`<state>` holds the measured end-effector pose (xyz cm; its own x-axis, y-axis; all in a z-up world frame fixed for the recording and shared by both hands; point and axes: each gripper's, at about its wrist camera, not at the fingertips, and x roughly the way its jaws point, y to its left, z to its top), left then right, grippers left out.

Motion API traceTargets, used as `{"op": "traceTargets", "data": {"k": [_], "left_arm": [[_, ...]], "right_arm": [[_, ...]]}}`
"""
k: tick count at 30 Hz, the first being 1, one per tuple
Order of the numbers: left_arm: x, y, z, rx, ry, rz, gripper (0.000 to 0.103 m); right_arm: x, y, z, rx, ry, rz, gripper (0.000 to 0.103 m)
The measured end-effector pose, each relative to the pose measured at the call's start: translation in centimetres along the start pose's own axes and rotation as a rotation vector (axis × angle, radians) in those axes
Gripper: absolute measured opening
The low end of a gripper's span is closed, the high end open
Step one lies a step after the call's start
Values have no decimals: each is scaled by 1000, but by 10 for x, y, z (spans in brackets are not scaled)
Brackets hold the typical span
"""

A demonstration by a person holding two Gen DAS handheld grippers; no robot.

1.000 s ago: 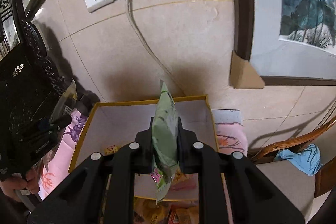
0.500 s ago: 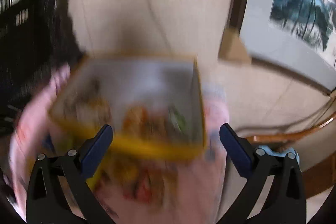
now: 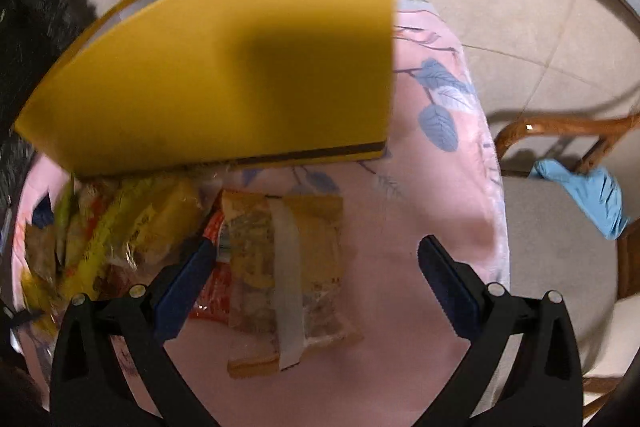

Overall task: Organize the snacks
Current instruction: 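Grasp a clear grain bar with the left gripper while the right grasps a wrapped biscuit, then lower the grain bar and biscuit into the yellow box and release both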

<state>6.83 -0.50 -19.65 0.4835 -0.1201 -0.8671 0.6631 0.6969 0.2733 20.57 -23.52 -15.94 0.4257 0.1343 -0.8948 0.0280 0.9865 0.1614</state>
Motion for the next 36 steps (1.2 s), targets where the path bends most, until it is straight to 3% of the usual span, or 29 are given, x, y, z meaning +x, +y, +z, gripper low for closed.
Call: {"op": "traceTargets", "data": {"k": [4, 6, 7, 8, 10, 11, 14, 19, 21, 25, 27, 29, 36], "left_arm": [[6, 15, -4, -113, -29, -79, 99], [9, 22, -8, -147, -22, -126, 92], [11, 29, -11, -219, 4, -195, 80], [10, 33, -12, -275, 12, -202, 73], [8, 30, -13, -287, 12, -179, 64], [6, 28, -12, -296, 16, -182, 50], [1, 23, -9, -348, 47, -183, 32], [-9, 14, -10, -407, 80, -185, 28], [-15, 12, -11, -403, 92, -153, 28], [-33, 15, -16, -544, 55, -180, 28], [-43, 13, -13, -573, 50, -190, 28], [-63, 16, -13, -593, -12, -226, 28], [-106, 43, 22, -634, -79, -42, 28]], "right_arm": [[2, -12, -3, 46, -20, 14, 100], [-3, -7, -5, 32, -37, 52, 76], [-6, -3, -6, 35, -31, 76, 54], [-9, 1, -5, 36, -23, 58, 47], [-13, 6, -7, 28, -22, 15, 45], [-16, 6, -8, 32, -20, 17, 43], [-33, 8, -12, 52, -40, 13, 42], [-73, 14, -21, 63, -78, 19, 42], [-87, 16, -25, 58, -99, 18, 42], [-112, 17, -39, 71, -122, 27, 42], [-125, 17, -43, 81, -136, 57, 42], [-138, 20, -46, 63, -158, 67, 42], [-187, 31, -34, 83, -253, 49, 42]]}}
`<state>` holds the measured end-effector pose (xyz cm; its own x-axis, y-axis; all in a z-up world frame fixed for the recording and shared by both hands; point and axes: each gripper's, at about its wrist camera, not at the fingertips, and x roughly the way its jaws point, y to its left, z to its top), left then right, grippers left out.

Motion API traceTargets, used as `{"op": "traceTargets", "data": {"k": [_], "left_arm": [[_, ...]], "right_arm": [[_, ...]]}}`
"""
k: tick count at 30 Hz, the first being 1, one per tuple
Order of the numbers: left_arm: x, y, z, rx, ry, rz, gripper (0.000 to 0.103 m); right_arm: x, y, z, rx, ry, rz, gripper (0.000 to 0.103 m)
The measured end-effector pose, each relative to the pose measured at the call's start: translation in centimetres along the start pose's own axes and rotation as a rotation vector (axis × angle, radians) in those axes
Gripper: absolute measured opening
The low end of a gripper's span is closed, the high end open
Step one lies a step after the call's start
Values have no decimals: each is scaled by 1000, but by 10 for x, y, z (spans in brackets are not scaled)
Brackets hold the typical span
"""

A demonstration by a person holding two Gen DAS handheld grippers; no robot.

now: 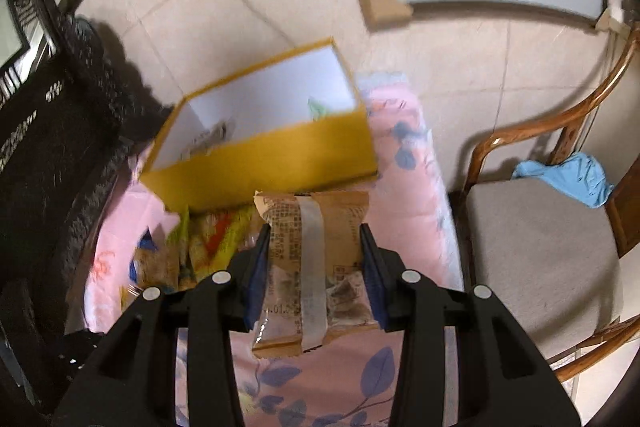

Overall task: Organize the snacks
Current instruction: 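Lower the grain bar and biscuit into the yellow box and release both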

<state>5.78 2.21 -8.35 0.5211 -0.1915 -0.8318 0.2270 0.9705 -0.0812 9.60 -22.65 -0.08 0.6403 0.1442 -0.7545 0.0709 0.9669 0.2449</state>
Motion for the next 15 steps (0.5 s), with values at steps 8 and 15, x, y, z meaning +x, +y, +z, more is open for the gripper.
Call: {"op": "traceTargets", "data": {"k": [8, 15], "left_arm": [[-43, -7, 90, -52, -235, 197, 28], [-41, -15, 158, -25, -314, 231, 28]], "right_arm": [[-28, 33, 46, -109, -87, -35, 42], [-5, 56, 83, -179, -101, -47, 42]]}}
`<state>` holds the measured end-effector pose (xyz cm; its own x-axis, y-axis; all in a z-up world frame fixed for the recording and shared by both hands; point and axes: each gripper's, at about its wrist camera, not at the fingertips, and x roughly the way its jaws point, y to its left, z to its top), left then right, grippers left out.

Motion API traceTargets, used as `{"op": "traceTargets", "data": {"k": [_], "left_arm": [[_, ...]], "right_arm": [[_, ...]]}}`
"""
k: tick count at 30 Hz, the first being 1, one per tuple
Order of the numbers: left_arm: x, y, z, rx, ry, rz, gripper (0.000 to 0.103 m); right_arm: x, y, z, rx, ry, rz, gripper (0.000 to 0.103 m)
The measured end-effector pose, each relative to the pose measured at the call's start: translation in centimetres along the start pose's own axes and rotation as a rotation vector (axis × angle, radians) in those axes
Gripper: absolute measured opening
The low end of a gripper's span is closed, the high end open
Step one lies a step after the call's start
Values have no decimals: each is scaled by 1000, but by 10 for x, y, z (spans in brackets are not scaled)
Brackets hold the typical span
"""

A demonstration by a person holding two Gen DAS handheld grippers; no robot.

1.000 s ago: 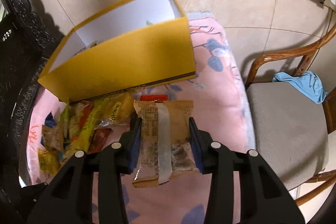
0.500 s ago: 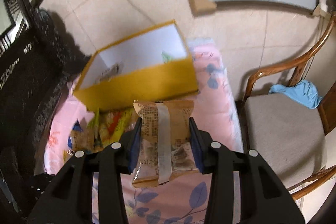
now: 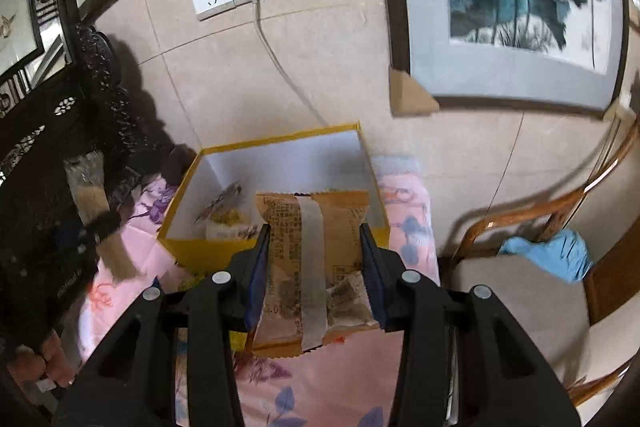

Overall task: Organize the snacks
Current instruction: 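Lower the grain bar and biscuit into the yellow box and release both, then grasp a brown chocolate bar with the left gripper while the right grasps a red snack bag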

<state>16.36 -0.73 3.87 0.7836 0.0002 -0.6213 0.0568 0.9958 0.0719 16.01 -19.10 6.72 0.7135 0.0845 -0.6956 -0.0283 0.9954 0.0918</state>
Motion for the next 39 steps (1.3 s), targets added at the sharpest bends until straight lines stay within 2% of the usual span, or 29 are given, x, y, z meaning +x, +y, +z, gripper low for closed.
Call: {"op": "traceTargets", "data": {"k": [4, 7, 16, 22, 29, 30, 32, 34, 35, 37, 39], "left_arm": [[21, 8, 25, -29, -5, -29, 28], [41, 11, 41, -53, -17, 4, 28], [101, 16, 62, -59, 36, 46, 28], [118, 12, 65, -58, 68, 55, 28], [122, -2, 70, -23, 53, 53, 29], [123, -1, 71, -33, 48, 46, 46], [122, 2, 68, -37, 44, 57, 100], [109, 7, 55, 3, -20, 92, 101], [106, 8, 49, 40, -21, 112, 101], [101, 16, 31, 90, 6, 185, 101], [95, 23, 12, 108, 39, 172, 101]], "right_arm": [[18, -3, 21, -7, -9, -4, 42], [36, -7, 36, 4, -19, -18, 42], [88, -8, 63, 21, -16, 7, 42], [103, -15, 63, 34, -2, 11, 42], [120, -14, 68, 0, 25, -3, 44], [124, -12, 70, -10, 42, -24, 47], [123, -12, 69, -2, 39, -84, 102], [108, -16, 62, 4, -12, -114, 102], [103, -18, 59, 1, -14, -131, 102], [96, -22, 41, -8, 20, -149, 102], [95, -27, 16, -6, 94, -117, 102]]}}
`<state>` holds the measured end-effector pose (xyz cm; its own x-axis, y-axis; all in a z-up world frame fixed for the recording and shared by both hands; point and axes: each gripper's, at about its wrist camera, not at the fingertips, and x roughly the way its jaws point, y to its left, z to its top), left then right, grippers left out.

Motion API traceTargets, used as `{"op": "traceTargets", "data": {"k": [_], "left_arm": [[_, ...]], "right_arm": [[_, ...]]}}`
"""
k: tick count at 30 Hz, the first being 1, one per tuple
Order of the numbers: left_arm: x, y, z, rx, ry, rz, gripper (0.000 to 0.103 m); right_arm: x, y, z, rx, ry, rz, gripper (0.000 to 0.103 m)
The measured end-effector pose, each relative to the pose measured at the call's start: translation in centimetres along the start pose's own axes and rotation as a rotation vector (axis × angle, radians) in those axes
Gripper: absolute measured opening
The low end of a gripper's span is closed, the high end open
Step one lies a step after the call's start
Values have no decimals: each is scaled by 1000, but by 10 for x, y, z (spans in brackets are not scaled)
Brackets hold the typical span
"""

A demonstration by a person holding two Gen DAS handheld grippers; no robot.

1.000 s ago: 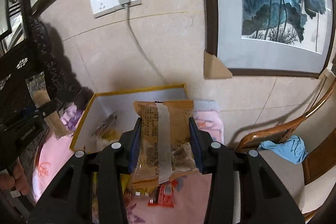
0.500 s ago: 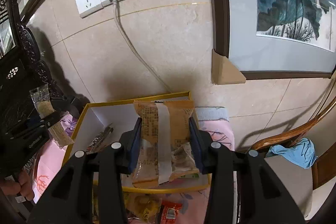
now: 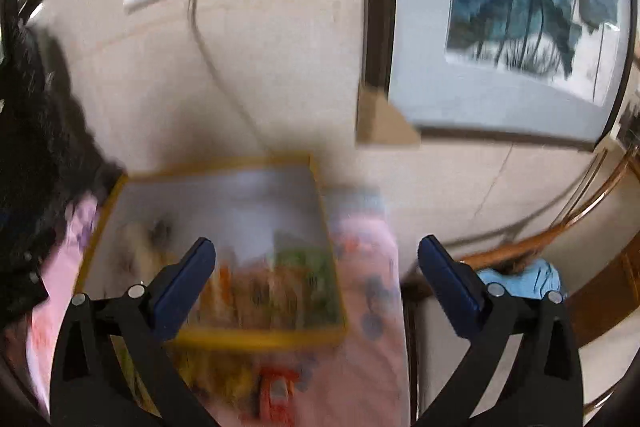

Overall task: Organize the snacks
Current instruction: 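Grasp a brown chocolate bar with the left gripper while the right grasps a red snack bag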

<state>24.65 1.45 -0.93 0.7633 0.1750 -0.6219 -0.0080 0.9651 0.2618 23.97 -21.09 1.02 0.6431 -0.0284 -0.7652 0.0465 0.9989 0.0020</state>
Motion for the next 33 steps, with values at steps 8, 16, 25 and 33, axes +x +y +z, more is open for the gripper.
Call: {"op": "traceTargets", "data": {"k": [8, 16, 25, 33], "left_arm": [[-31, 16, -125, 219, 155, 13, 101], [-51, -12, -200, 215, 268, -154, 101], [-16, -92, -189, 219, 285, -274, 101], [19, -104, -200, 202, 341, -302, 56]], "right_arm": [[69, -4, -125, 65, 314, 29, 102], [107, 9, -138, 53, 295, 87, 102], [126, 36, -141, -116, 201, 39, 99], [95, 16, -150, -85, 248, 8, 45]]}}
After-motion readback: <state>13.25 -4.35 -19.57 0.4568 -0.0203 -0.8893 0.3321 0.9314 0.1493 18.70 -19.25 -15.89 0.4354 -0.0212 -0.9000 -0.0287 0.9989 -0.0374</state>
